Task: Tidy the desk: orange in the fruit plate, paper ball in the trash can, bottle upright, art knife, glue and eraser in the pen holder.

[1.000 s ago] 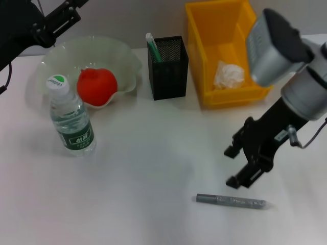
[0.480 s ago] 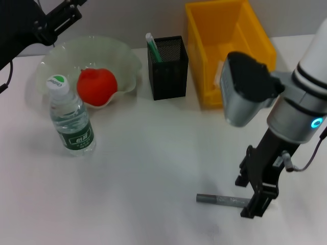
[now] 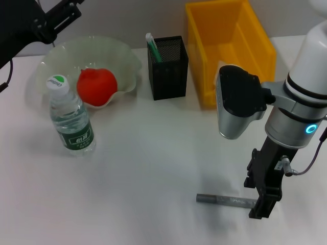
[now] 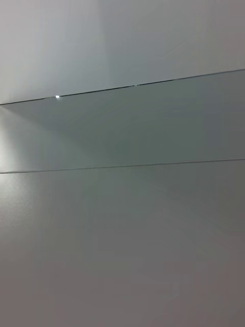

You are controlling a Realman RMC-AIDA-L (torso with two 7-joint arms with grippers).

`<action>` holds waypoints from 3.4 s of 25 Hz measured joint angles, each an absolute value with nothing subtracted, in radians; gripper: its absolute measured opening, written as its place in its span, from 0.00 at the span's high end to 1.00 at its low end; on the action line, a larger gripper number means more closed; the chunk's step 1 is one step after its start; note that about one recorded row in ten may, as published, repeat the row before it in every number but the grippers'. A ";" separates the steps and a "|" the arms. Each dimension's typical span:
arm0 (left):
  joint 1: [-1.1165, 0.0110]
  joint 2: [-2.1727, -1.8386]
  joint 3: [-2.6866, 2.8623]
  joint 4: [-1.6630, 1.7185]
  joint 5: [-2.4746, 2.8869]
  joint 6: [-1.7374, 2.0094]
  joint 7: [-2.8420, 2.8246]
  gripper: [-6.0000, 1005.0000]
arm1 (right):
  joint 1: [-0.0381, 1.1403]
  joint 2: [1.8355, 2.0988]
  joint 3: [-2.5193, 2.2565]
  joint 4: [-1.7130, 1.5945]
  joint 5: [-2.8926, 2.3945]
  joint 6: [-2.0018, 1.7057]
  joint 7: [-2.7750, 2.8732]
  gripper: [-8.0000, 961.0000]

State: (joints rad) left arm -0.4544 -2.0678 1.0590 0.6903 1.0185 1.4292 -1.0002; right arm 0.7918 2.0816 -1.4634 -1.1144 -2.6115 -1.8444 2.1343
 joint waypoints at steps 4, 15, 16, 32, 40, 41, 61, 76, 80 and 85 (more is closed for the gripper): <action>-0.456 -2.068 1.056 0.689 1.018 1.429 -1.000 0.28 | 0.799 2.082 -1.480 -1.093 -2.613 -1.838 2.135 0.25; -0.455 -2.068 1.055 0.687 1.018 1.430 -0.988 0.28 | 0.829 2.082 -1.538 -1.016 -2.625 -1.782 2.146 0.25; -0.455 -2.068 1.055 0.687 1.018 1.430 -0.988 0.28 | 0.831 2.082 -1.544 -1.013 -2.627 -1.774 2.146 0.25; -0.456 -2.066 1.054 0.677 1.018 1.430 -0.974 0.28 | 0.859 2.087 -1.648 -0.986 -2.630 -1.722 2.207 0.25; -0.457 -2.066 1.052 0.676 1.019 1.430 -0.974 0.28 | 0.868 2.089 -1.709 -0.985 -2.627 -1.702 2.256 0.27; -0.457 -2.066 1.052 0.676 1.018 1.430 -0.974 0.28 | 0.868 2.089 -1.713 -0.985 -2.626 -1.701 2.259 0.31; -0.460 -2.065 1.052 0.675 1.019 1.430 -0.972 0.28 | 0.882 2.092 -1.805 -0.990 -2.600 -1.686 2.329 0.51; -0.460 -2.065 1.052 0.675 1.018 1.431 -0.968 0.28 | 0.884 2.092 -1.799 -0.984 -2.600 -1.685 2.353 0.74; -0.458 -2.065 1.052 0.675 1.019 1.434 -0.968 0.28 | 0.880 2.092 -1.792 -0.986 -2.600 -1.686 2.353 0.81; -0.456 -2.065 1.052 0.675 1.019 1.435 -0.968 0.28 | 0.873 2.092 -1.778 -0.997 -2.600 -1.690 2.353 0.84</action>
